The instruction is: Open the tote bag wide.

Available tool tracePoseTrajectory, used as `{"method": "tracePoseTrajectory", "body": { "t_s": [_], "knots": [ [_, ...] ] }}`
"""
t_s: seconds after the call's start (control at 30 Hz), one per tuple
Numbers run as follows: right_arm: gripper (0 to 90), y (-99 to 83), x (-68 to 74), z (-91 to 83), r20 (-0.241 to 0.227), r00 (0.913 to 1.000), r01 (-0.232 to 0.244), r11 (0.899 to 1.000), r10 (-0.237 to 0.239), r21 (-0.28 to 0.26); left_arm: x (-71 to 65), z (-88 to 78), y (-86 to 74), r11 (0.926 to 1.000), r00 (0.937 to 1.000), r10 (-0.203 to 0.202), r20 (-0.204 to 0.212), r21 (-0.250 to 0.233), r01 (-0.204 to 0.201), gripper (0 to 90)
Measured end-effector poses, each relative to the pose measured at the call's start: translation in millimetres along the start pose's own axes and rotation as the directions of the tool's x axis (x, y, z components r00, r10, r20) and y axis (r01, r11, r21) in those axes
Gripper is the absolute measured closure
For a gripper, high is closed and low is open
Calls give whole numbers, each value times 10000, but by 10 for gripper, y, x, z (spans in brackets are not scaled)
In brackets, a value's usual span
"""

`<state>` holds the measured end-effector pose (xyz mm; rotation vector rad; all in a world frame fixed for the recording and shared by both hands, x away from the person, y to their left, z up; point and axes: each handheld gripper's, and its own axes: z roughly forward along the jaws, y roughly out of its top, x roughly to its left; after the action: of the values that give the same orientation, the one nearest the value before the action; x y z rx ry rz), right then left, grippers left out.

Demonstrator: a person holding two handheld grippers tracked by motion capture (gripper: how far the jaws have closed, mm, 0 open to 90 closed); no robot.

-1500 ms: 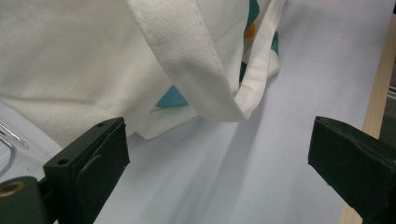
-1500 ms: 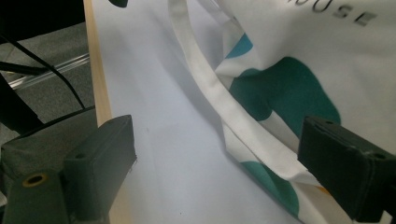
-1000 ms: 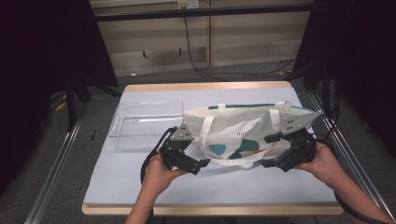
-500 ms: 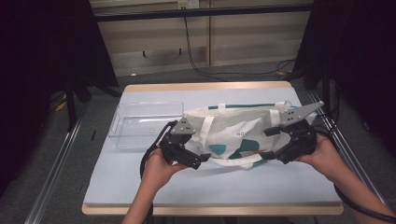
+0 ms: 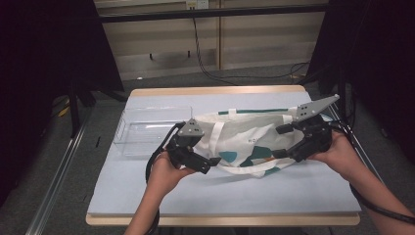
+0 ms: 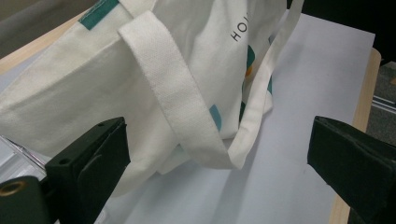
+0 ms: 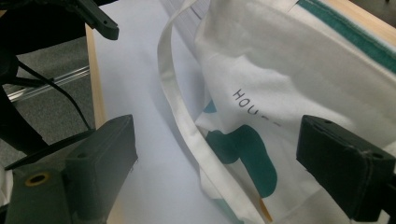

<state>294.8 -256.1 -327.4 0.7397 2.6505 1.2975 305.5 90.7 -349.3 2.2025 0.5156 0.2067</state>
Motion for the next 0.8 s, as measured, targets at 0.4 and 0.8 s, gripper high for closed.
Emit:
{"method": "tracePoseTrajectory", "body": {
  "t_s": [0.4, 0.8],
  "knots": [
    [114, 98, -111, 15, 51, 9999, -115, 9999, 115, -8, 45, 14, 101, 9999, 9999, 170, 31, 22, -170, 61],
    [114, 164, -212, 10, 111, 9998, -152, 9999, 152, 46, 98, 81, 203, 9998, 9997, 181, 161, 28, -182, 62]
  ]
}}
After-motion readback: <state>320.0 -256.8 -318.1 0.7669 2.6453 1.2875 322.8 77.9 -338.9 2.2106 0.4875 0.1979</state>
